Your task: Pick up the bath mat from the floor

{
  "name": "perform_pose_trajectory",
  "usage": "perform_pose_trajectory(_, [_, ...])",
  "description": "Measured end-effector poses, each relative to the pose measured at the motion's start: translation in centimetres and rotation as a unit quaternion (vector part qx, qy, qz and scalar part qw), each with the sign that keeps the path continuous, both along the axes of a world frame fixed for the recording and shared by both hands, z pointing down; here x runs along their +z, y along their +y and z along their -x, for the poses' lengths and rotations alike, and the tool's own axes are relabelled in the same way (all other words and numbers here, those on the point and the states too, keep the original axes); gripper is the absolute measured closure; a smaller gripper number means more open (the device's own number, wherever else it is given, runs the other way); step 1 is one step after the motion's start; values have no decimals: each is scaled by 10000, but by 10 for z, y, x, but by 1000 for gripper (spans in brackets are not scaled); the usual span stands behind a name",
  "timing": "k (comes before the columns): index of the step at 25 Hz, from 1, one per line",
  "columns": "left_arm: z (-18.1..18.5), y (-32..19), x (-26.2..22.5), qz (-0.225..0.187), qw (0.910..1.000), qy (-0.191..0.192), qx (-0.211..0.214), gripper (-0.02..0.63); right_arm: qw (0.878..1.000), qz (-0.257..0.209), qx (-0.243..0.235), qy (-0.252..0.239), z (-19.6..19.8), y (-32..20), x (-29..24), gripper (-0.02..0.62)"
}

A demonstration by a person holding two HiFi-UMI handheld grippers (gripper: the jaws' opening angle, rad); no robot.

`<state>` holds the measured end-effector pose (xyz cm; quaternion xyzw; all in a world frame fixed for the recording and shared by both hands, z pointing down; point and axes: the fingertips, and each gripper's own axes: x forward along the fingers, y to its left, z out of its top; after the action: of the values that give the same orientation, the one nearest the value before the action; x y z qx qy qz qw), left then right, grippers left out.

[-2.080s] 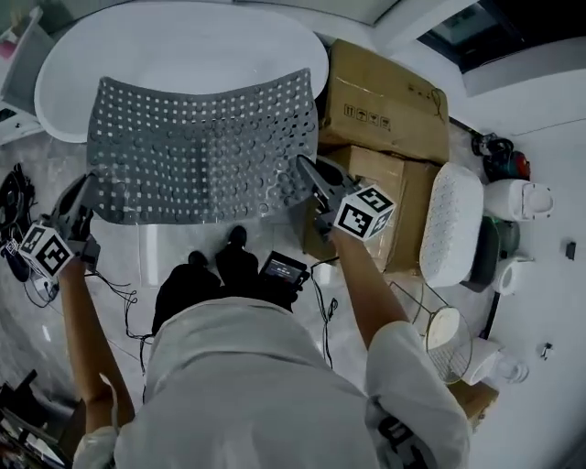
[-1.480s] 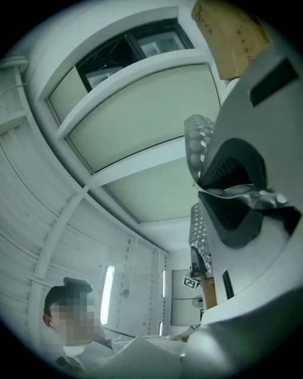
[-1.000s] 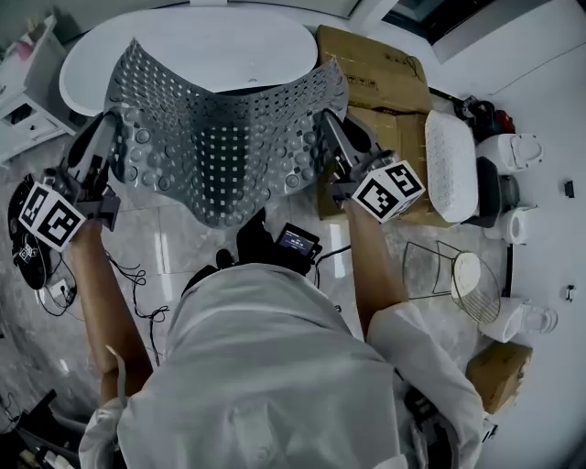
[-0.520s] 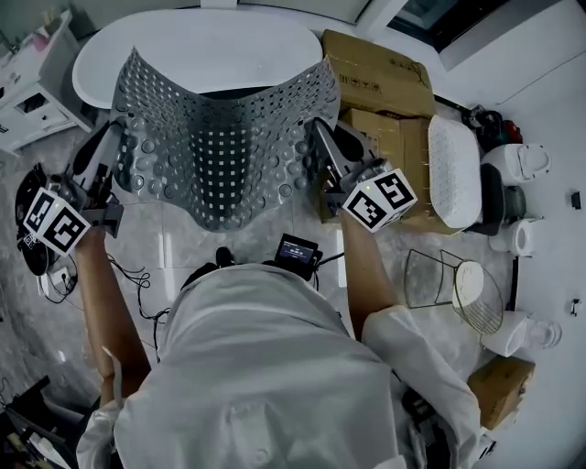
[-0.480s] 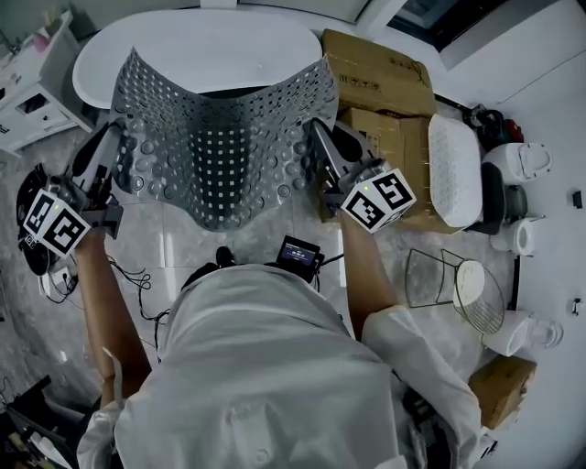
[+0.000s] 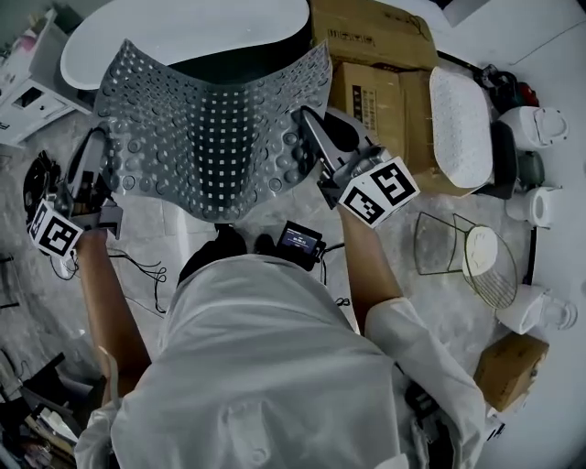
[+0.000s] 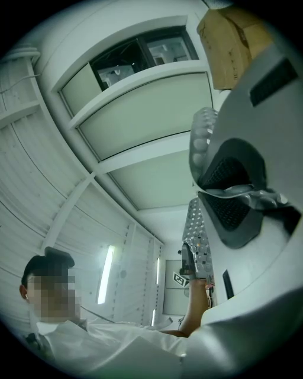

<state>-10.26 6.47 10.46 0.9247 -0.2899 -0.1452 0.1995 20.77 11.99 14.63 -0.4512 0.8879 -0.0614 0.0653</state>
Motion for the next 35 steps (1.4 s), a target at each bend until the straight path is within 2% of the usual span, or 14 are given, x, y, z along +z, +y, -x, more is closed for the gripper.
perform_pose_trajectory(4, [-4,19,11,313,9994,-90,-88,594,9999,145,33,-75,-18,16,15,561])
perform_pose_trajectory(9, [-6,31,20,488,9987,-148,-81,594,9995,263,-26,-172,-17,28,31,561])
perform_pose_trajectory(14, [-13,25,14,429,9990,-71,41,594,9995,275,-28,-165,-12,23,33,561])
perform_pose_trajectory(21, [-5,17,8,216,9998,39,-28,594,9993,206,295,-83,-13,20,25,561])
perform_pose_trajectory(26, [1,8,8,118,9996,270,-53,595,9982,302,411,-306,-21,7,28,561])
perform_pose_trajectory(32, [8,7,18,169,9994,296,34,597,9986,297,336,-297,-9,8,23,561])
perform_pose_trajectory(35, [18,5,29,335,9992,222,31,597,9988,318,264,-273,-1,6,22,561])
